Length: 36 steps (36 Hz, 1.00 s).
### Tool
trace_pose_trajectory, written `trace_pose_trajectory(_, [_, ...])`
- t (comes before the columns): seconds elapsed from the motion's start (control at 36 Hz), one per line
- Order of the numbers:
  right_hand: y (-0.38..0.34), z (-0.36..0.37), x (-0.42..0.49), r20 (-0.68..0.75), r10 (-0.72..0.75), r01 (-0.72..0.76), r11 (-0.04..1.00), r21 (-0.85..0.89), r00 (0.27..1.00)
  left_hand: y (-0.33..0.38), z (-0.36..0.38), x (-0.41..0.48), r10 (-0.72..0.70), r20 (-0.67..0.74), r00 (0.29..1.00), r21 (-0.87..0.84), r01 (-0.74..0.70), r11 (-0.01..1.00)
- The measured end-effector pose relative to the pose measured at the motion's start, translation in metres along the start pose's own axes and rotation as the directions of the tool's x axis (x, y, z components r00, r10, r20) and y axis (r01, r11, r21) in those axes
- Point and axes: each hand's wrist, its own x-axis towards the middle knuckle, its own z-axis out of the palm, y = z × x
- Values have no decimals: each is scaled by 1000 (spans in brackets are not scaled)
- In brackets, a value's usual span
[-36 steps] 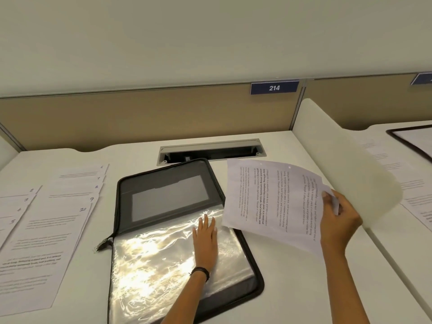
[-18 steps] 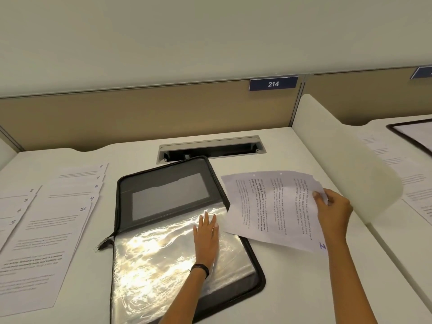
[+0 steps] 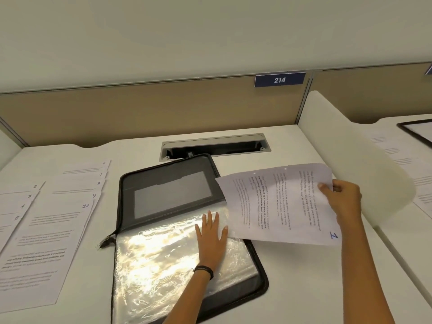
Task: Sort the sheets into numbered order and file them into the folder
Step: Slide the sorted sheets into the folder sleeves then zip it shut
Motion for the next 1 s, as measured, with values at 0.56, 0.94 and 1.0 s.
trace_pose_trajectory(0.56, [54,27,9,83,133,-104,951,-291,988,-15,23,8,146,1,989,253,-142,957])
trace_pose_trajectory(0.94, [82,135,-67,559,-316,516,820,-245,767,-19,30,6,143,-21,989,279,-132,951])
trace_pose_trajectory(1.0, [82,149,-75,651,-320,583,778,-234,688,-18,28,6,150,-21,988,266,-139,954])
